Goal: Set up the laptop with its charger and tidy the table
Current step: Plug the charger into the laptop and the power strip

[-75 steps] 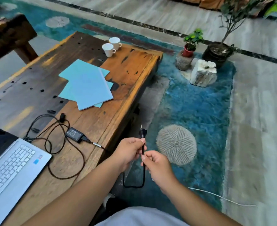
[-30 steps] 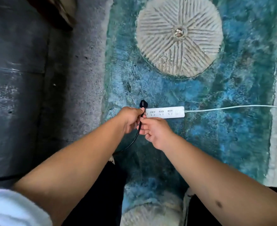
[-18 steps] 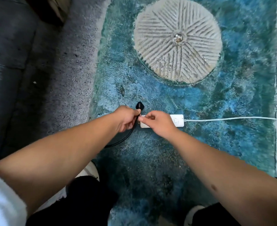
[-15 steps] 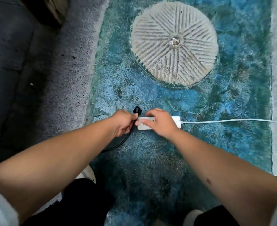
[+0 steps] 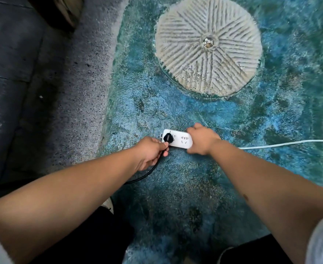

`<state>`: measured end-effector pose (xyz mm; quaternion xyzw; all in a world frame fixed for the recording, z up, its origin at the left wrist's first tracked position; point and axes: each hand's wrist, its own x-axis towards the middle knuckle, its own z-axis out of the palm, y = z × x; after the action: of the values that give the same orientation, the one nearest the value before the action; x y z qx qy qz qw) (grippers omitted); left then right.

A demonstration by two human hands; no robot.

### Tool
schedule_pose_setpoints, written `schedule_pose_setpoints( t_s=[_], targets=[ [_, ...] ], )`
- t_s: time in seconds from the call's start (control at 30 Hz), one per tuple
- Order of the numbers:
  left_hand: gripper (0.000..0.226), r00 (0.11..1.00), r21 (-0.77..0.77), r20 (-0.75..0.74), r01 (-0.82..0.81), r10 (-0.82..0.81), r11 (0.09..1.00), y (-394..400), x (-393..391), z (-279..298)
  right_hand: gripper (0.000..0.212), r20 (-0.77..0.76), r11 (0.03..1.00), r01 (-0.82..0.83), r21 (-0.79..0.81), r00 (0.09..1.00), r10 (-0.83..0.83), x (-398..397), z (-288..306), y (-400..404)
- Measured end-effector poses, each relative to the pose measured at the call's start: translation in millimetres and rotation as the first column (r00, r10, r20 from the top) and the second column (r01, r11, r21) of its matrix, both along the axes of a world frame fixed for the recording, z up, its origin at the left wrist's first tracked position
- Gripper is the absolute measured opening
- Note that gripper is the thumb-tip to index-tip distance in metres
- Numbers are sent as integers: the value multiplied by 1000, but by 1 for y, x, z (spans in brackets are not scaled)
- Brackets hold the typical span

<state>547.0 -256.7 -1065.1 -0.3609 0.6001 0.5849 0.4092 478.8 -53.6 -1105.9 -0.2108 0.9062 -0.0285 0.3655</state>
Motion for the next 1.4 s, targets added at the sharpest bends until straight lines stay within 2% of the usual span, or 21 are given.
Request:
schedule_pose_setpoints(
  t_s=[0.13, 0.23, 0.33, 0.57, 0.9, 1.1, 1.4],
  targets=[
    [17, 1000, -14, -28, 3, -3, 1000, -4, 2, -4, 56, 144, 990, 93, -102, 987, -78, -23, 8, 8],
    [18, 999, 6, -49, -10, 10, 1000, -5, -1, -3, 45, 273, 959, 220, -180, 948, -166, -34, 14, 11],
    [18, 998, 27, -57, 0, 1, 1000, -5, -3, 1, 40, 305, 938, 264, -226, 933, -189, -37, 19, 10],
    [18, 996, 16, -89, -7, 9, 1000, -6, -11, 7, 46, 157, 971, 162, -174, 978, -135, -39, 22, -2],
    [21, 982, -87, -188, -45, 28, 995, -3, -15, 17, 45, 4, 980, 134, -146, 991, -135, -40, 27, -17],
    [19, 980, -58, -185, -82, 70, 995, -5, -19, 21, 48, -87, 980, 112, -167, 988, -128, -40, 32, -21],
    [22, 986, 30, -144, -75, 79, 997, -7, -21, 18, 41, -180, 977, 105, -186, 974, -139, -30, 30, -21]
  ],
)
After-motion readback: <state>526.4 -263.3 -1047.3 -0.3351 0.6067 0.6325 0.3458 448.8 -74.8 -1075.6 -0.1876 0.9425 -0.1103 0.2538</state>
